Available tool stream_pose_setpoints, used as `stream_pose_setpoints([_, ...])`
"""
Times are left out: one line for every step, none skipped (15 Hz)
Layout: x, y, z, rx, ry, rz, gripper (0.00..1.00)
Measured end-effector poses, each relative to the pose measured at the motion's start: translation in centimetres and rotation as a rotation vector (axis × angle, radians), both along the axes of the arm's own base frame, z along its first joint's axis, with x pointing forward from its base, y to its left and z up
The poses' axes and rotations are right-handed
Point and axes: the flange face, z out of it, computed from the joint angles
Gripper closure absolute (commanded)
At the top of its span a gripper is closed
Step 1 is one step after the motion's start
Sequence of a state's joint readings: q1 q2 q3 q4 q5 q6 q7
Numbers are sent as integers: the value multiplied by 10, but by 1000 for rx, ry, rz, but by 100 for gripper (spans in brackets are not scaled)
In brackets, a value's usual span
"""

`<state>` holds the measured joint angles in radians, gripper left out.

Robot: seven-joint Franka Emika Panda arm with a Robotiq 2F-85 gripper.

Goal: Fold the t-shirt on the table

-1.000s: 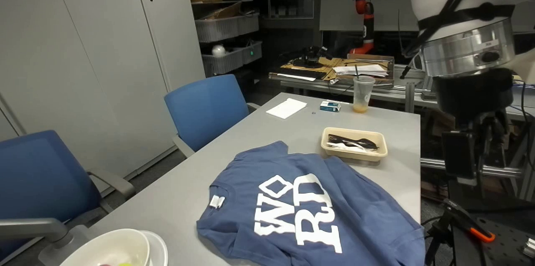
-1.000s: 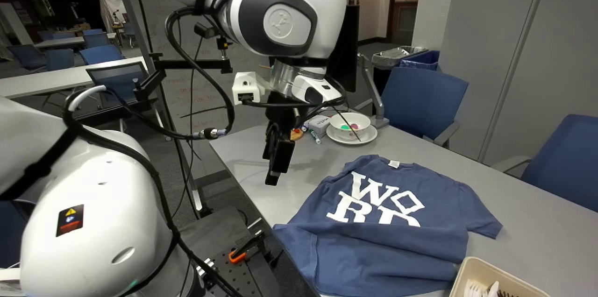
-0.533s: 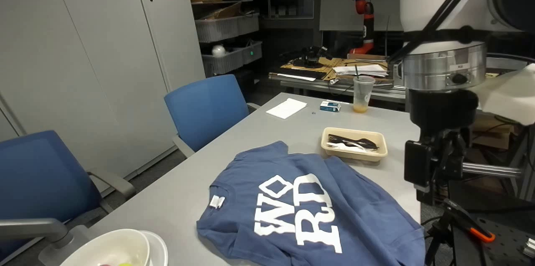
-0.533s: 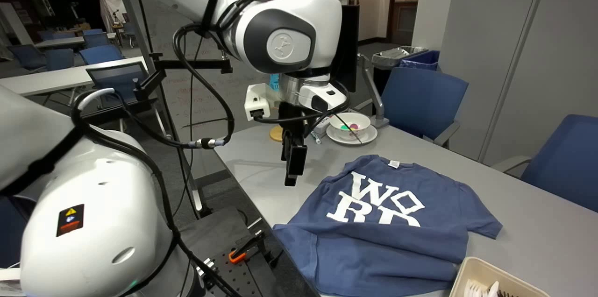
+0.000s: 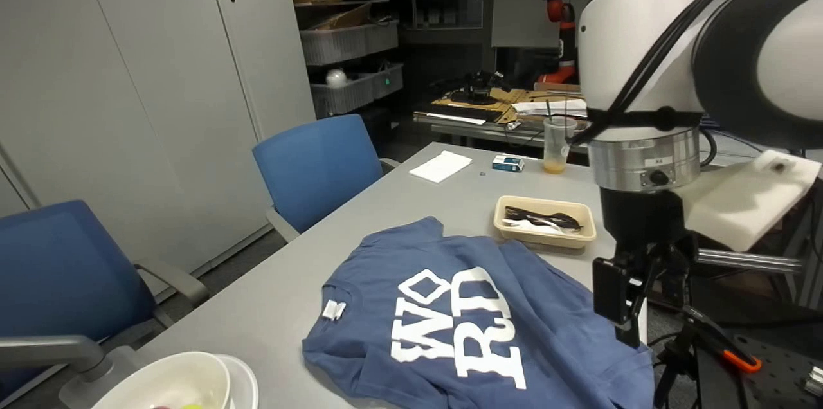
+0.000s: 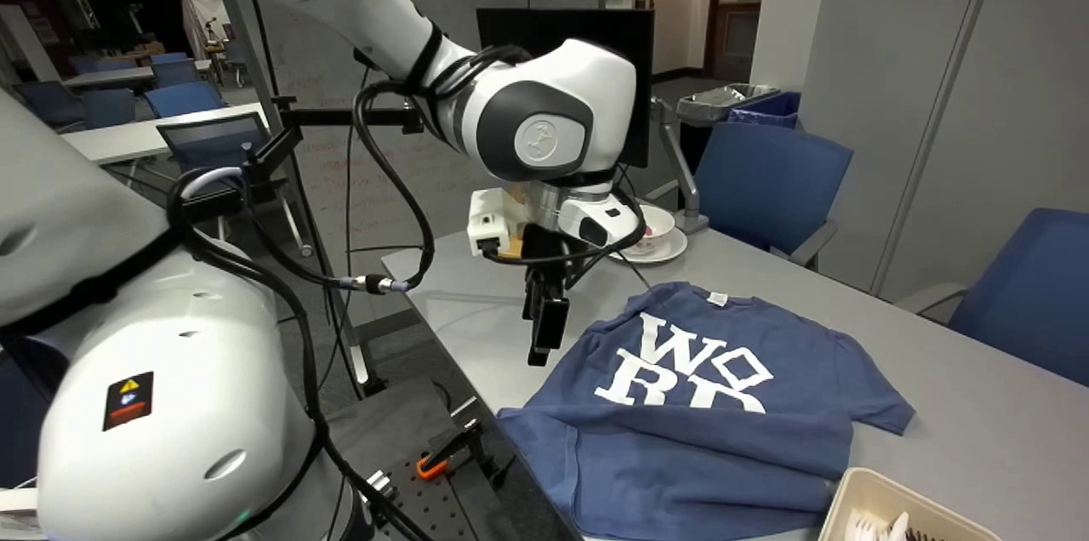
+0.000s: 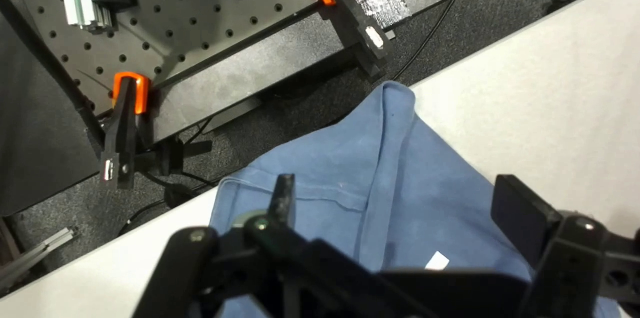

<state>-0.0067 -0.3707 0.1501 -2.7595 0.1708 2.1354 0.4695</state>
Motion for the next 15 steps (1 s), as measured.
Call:
stream_pose_setpoints([1, 0, -8, 0, 10, -1, 0])
stream_pose_setpoints([2, 0, -15, 0, 20, -2, 0])
stream_pose_setpoints([3, 1, -23, 0, 31, -2, 0])
stream_pose_setpoints([3, 2, -31, 0, 43, -1, 1])
stream_pose_setpoints([3, 3, -38, 0, 55, 0, 3])
stream_pose_setpoints([2, 6, -46, 1, 66, -2, 2])
stream_pose_setpoints([2, 8, -54, 5, 78, -4, 4])
stream_pose_setpoints([2, 9, -62, 7, 88, -6, 4])
stream_pose_setpoints([2, 8, -70, 7, 96, -9, 5])
stream_pose_setpoints([2, 7, -78, 7, 104, -16, 6])
stream_pose_setpoints([2, 5, -85, 8, 110, -23, 6])
stream_pose_setpoints([2, 2, -92, 8, 115, -29, 8])
stream_pose_setpoints([2, 0, -99, 8, 119, -37, 8])
stream_pose_setpoints([2, -3, -105, 8, 123, -44, 9])
stream_pose_setpoints([2, -5, -112, 8, 127, -51, 10])
